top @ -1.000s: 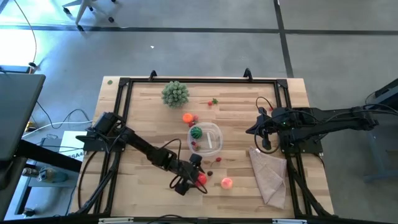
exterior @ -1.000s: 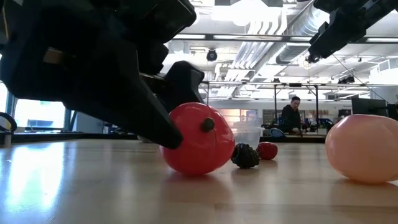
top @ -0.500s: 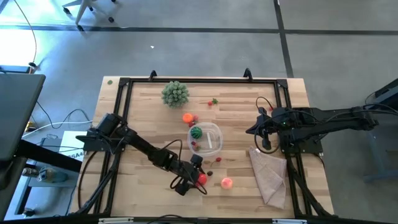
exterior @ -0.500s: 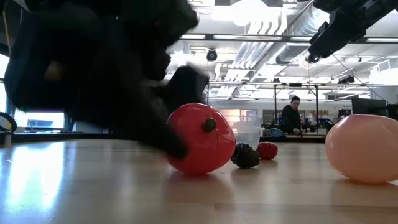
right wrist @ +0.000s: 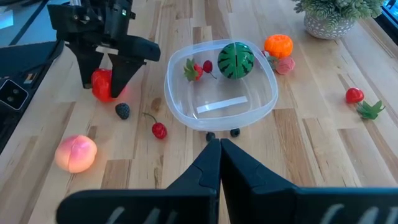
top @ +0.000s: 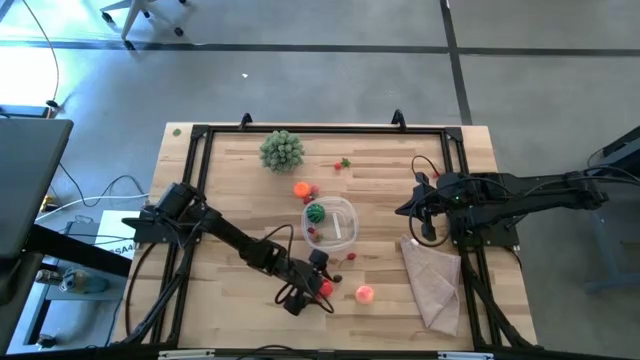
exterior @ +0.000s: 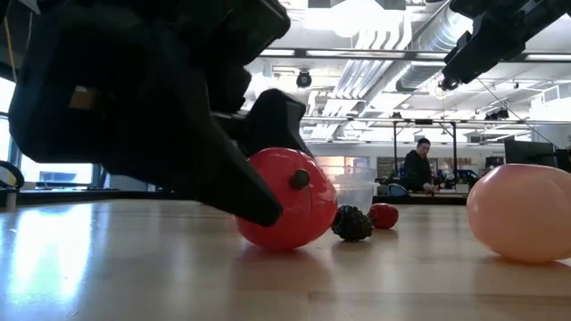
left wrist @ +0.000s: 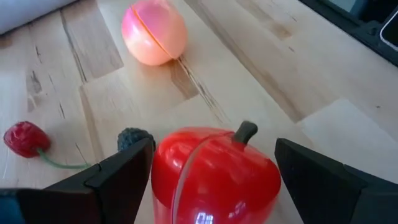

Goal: Pick and placing Produce into tupperware
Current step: Put the apple into the transparent container

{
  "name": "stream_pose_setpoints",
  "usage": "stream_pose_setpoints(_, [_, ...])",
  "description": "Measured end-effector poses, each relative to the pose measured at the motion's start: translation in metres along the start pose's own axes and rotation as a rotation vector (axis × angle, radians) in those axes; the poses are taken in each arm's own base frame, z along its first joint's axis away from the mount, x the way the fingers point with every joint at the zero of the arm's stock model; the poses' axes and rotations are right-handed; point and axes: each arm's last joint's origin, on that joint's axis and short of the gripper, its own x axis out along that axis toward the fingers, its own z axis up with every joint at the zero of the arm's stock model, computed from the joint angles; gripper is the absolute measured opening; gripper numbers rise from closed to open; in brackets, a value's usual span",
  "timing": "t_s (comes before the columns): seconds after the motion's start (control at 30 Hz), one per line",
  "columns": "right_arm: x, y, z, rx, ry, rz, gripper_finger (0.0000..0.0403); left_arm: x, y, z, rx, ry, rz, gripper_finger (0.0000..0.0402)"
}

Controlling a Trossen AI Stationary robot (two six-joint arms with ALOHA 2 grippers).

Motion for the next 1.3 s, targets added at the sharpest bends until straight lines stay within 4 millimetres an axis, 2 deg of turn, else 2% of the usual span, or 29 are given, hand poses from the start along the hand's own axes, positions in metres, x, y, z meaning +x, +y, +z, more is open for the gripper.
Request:
stream_pose_setpoints(0.27, [0.0, 0.0, 0.0, 0.0, -0.001, 0.0, 0.0, 0.012, -0.001, -0.006, 0.001, 0.04, -0.007, 0.0328])
stream_pose_setpoints(0.57, [0.0, 0.0, 0.0, 0.0, 0.001, 0.0, 0.0, 0.014, 0.0, 0.002, 0.008, 0.07, 0.001, 0.0326])
stream_pose_setpoints(0.97, [0.0, 0.0, 0.0, 0.0, -0.001, 0.0, 0.0, 0.014, 0.0, 0.001, 0.02, 0.086, -0.007, 0.026])
stream_pose_setpoints(1.3, [0.0, 0.0, 0.0, 0.0, -0.001, 0.0, 0.0, 0.014, 0.0, 0.001, 0.018, 0.088, -0.007, 0.0285])
